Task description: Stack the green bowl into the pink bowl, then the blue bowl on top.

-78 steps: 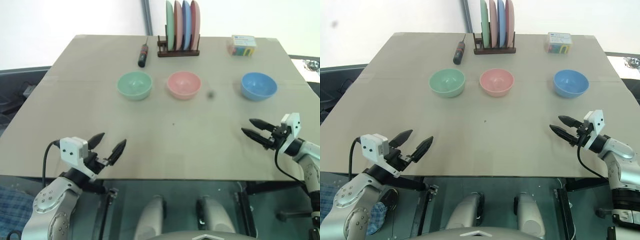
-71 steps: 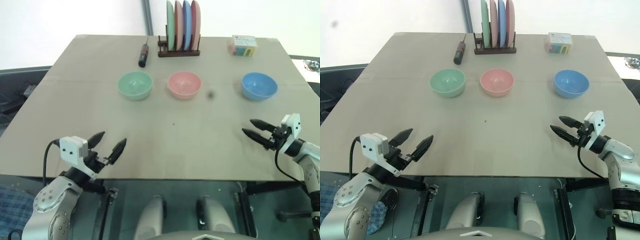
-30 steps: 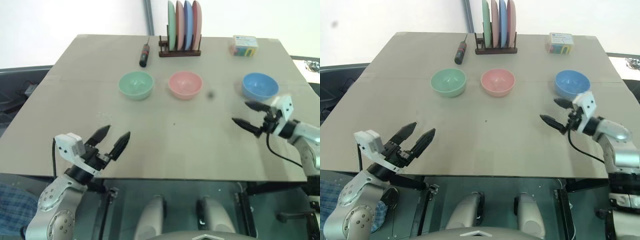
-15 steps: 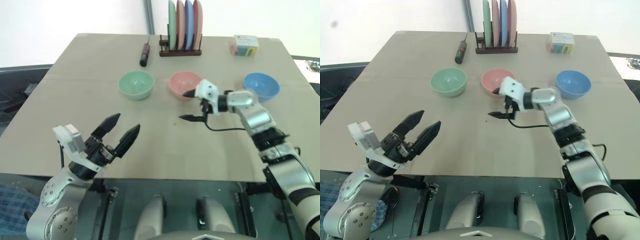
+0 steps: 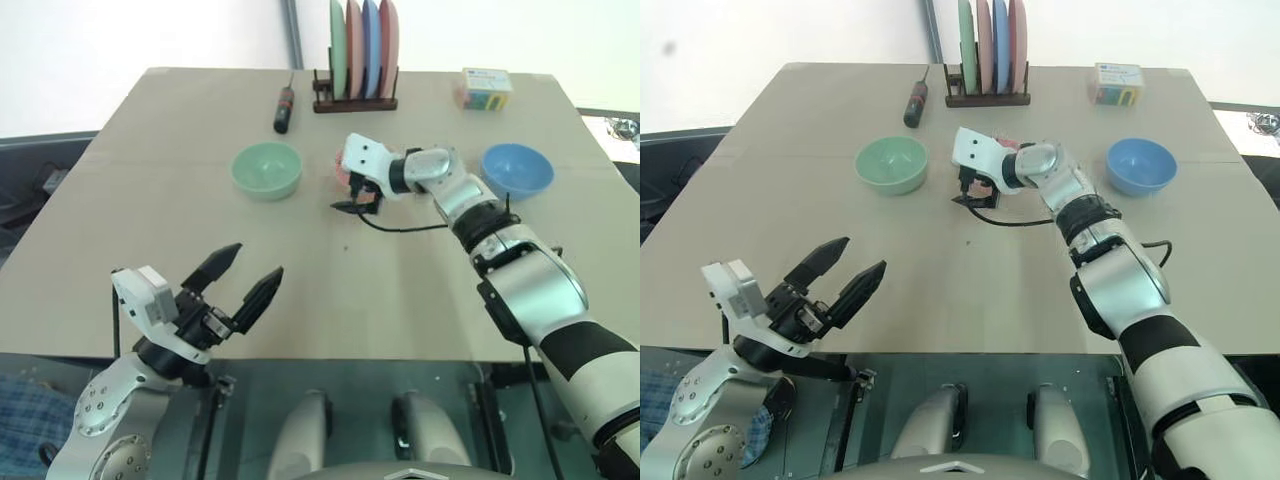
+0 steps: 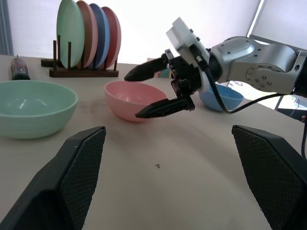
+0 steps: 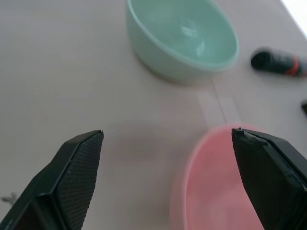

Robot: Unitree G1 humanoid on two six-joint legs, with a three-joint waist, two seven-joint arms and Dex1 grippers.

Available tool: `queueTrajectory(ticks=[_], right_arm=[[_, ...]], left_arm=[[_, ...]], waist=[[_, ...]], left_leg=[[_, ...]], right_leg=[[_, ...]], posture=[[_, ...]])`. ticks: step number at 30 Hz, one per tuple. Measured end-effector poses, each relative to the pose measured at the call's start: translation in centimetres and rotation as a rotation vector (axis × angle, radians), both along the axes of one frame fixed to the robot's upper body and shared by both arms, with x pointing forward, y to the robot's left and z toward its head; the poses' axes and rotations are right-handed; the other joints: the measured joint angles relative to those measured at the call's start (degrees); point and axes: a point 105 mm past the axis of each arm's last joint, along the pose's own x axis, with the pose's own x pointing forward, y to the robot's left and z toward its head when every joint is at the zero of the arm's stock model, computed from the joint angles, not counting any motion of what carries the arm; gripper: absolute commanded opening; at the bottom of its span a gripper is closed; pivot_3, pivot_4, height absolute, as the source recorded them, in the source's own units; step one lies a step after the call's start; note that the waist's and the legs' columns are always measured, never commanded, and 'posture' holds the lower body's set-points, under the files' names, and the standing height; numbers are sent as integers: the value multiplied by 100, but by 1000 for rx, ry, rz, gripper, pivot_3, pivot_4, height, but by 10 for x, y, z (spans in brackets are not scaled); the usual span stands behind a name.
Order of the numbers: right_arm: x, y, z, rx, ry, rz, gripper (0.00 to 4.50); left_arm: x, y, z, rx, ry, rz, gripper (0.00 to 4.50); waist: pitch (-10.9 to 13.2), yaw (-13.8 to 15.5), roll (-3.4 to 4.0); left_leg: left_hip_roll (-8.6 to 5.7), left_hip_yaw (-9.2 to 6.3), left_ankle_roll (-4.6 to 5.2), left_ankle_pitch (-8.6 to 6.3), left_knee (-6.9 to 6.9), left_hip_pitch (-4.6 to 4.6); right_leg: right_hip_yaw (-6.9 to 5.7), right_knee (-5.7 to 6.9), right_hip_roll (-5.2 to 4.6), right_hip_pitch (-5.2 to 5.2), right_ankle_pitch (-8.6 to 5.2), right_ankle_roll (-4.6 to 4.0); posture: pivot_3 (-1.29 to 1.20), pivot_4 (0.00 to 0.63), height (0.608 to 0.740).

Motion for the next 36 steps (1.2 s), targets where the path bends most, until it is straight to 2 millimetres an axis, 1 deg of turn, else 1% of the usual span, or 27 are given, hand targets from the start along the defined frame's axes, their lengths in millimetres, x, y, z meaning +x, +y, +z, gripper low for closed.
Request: queueTrajectory(ticks=[2, 5, 6, 7, 9, 11, 13, 14, 15, 16, 21, 25, 27, 29, 31, 33, 36], right_arm=[[4, -7, -11, -26, 37, -56, 4475], [8, -14, -19, -57, 62, -125, 4475], [9, -16, -21, -64, 62, -136, 3970], [10, -17, -22, -70, 59, -144, 3658], [10, -18, -22, -79, 53, -148, 2801], [10, -16, -21, -77, 49, -144, 1833], [10, -15, -20, -79, 44, -138, 1057], [10, -15, -20, -79, 44, -138, 467], [10, -15, -20, -80, 43, -137, 315], [10, -15, -20, -80, 42, -134, 54], [8, -13, -20, -84, 44, -107, 54], [1, -8, -14, -90, 27, -12, 54], [-4, -9, -11, -96, 21, 47, 54], [-15, -18, -11, -110, 30, 148, 54], [-27, -30, -17, -128, 71, 225, 54], [-48, -45, -25, -150, 125, 310, 54], [-78, -64, -31, -199, 152, 371, 54]], left_arm=[[0, 0, -2, 10, 5, 6, 4500], [0, 0, -2, 11, 6, 3, 4500], [0, 0, -2, 11, 6, 3, 4500], [0, 0, -2, 12, 5, 3, 4500], [0, 0, -2, 12, 4, 3, 4500], [0, 0, -2, 13, 3, 3, 4500], [0, 0, -2, 15, 1, 4, 4500], [0, 0, -2, 16, 1, 5, 4500], [0, 0, -2, 17, 1, 6, 4500], [-1, 0, -2, 18, 2, 7, 4500], [-1, -4, -4, 17, 1, -6, 4500], [1, -5, -1, 17, -13, -10, 4500], [1, -5, -1, 17, -14, -12, 4500], [1, -6, -2, 15, -10, -18, 4500], [2, -6, -2, 16, -8, -19, 4500], [2, -5, -3, 18, -5, -20, 4500], [4, -6, -2, 22, -9, -29, 4500]], waist=[[1, -14, 1], [1, -25, 1], [1, -26, 2], [1, -28, 2], [1, -29, 2], [1, -29, 2], [1, -29, 2], [1, -29, 2], [1, -28, 2], [1, -25, 2], [1, -28, 2], [1, -28, 2], [1, -17, 2], [1, 8, 1], [1, 12, 1], [1, 19, 2], [2, 8, 3]], left_leg=[[0, 3, 0, 0, -3, 0], [0, 8, 0, 0, -5, 0], [0, 9, 0, 0, -6, 0], [0, 11, 0, 0, -6, 0], [0, 14, 1, 0, -7, 0], [1, 15, 1, 0, -7, 0], [1, 16, 1, 0, -7, 0], [1, 16, 1, 0, -7, 0], [1, 16, 1, 0, -7, 0], [1, 16, 1, 0, -7, 0], [2, 17, 1, 0, -7, 0], [2, 18, 1, 0, -7, 0], [2, 19, 1, 0, -7, 0], [1, 18, 1, -1, -6, -2], [1, 18, 2, -1, -6, -3], [2, 19, 3, -1, -5, -3], [4, 19, 3, -1, -4, 0]], right_leg=[[4, 0, 0, -3, 0, 0], [9, 1, 1, -7, 1, 0], [11, 1, 1, -9, 1, 0], [12, 2, 1, -10, 1, 0], [15, 2, 2, -11, 1, 0], [17, 2, 3, -11, 1, 1], [17, 2, 3, -11, 1, 1], [17, 2, 3, -11, 1, 1], [17, 2, 3, -11, 1, 1], [17, 2, 3, -11, 1, 1], [18, 3, 3, -12, 1, 1], [20, 3, 4, -13, 1, 1], [20, 2, 4, -12, 1, 2], [19, -2, 3, -10, 2, 2], [19, 0, 3, -9, 2, 3], [21, 0, 2, -10, 2, 4], [21, 3, 3, -10, 1, 4]], posture=[[0, 150, 740], [0, 150, 740], [0, 150, 740], [0, 150, 740], [0, 150, 740], [0, 150, 740], [0, 150, 740], [0, 150, 740], [0, 150, 740], [0, 150, 740], [0, 150, 740], [0, 150, 740], [0, 150, 740], [0, 150, 740], [0, 150, 740], [0, 150, 740], [0, 150, 740]])
